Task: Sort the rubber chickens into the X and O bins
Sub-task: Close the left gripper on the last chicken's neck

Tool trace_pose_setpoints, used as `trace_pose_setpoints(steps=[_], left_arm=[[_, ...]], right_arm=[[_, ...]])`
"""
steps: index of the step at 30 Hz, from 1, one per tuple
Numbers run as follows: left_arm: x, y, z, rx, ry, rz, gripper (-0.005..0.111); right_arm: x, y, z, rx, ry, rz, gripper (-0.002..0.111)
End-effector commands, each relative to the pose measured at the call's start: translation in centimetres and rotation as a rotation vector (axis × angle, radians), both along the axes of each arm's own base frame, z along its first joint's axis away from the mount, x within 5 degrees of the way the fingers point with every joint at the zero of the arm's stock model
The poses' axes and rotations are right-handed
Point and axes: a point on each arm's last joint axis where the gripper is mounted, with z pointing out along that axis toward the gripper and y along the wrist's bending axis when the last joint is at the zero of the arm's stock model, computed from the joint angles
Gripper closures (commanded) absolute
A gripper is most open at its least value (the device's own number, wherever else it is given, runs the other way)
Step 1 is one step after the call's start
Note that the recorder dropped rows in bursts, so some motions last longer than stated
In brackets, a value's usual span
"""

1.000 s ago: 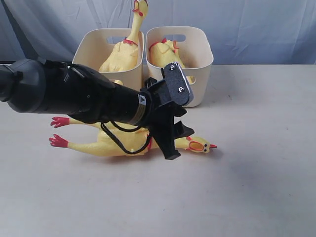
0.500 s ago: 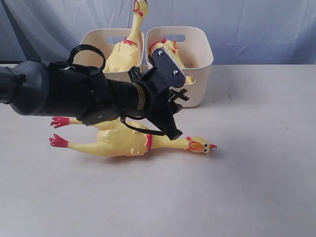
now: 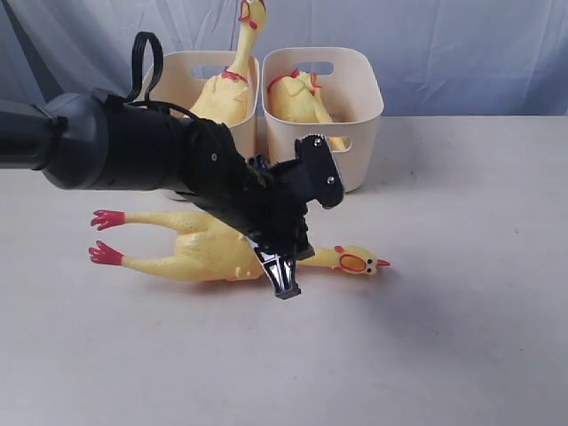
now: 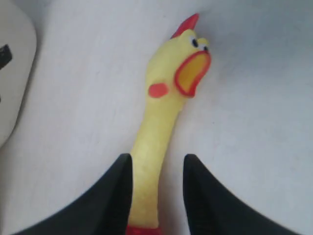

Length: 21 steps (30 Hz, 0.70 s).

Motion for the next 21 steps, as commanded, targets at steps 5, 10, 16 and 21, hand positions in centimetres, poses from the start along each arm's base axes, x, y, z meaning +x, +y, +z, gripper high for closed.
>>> trace_pose_setpoints(steps=[5,10,16,21], left_arm=[[-0.3,-0.8,2.1,-0.126,0.058,-0.175,0.078],[0.6,-0.6,2.8,-0.148,0.036,-0.160,0.079],[2.1,0.9,1.3,-0.155,0.117,-0.094,0.079],[2.2,1.6,0.5,-0.133,0.170,-0.146,0.070]], right_arm=[[0.0,0.0,-0.1,-0.003,-0.004,-0.005,0.108],[0.0,0.0,-0.1,-0.003,-0.004,-0.005,0.108],[0.0,0.0,-0.1,-0.003,-0.004,-0.005,0.108],[0.0,0.0,-0.1,-0.003,-0.004,-0.005,0.108]])
